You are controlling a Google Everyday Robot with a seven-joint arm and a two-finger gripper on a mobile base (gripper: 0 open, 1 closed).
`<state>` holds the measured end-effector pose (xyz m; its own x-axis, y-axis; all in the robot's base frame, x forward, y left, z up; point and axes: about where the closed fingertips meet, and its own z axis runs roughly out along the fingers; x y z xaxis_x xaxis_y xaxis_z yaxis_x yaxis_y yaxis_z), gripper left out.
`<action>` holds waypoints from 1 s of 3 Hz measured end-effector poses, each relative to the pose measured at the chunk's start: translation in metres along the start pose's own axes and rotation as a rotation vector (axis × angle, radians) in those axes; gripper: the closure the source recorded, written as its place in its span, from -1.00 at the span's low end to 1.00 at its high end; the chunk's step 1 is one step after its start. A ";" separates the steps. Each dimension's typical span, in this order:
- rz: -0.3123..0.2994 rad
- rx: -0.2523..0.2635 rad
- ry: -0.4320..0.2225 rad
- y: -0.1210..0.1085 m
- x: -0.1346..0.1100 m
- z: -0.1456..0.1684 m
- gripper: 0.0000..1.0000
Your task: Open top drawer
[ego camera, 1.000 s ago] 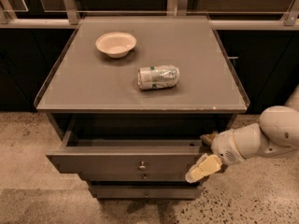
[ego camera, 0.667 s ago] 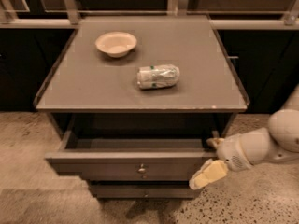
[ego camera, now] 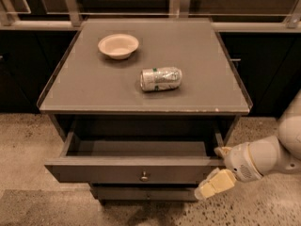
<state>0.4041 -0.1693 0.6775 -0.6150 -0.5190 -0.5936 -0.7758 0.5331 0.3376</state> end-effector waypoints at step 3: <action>0.081 0.005 0.055 0.035 0.017 -0.020 -1.00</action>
Offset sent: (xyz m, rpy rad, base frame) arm -0.1656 -0.0171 0.0576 -0.1315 0.3127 -0.1770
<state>0.3636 -0.1728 0.6936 -0.6828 -0.5096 -0.5235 -0.7223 0.5784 0.3791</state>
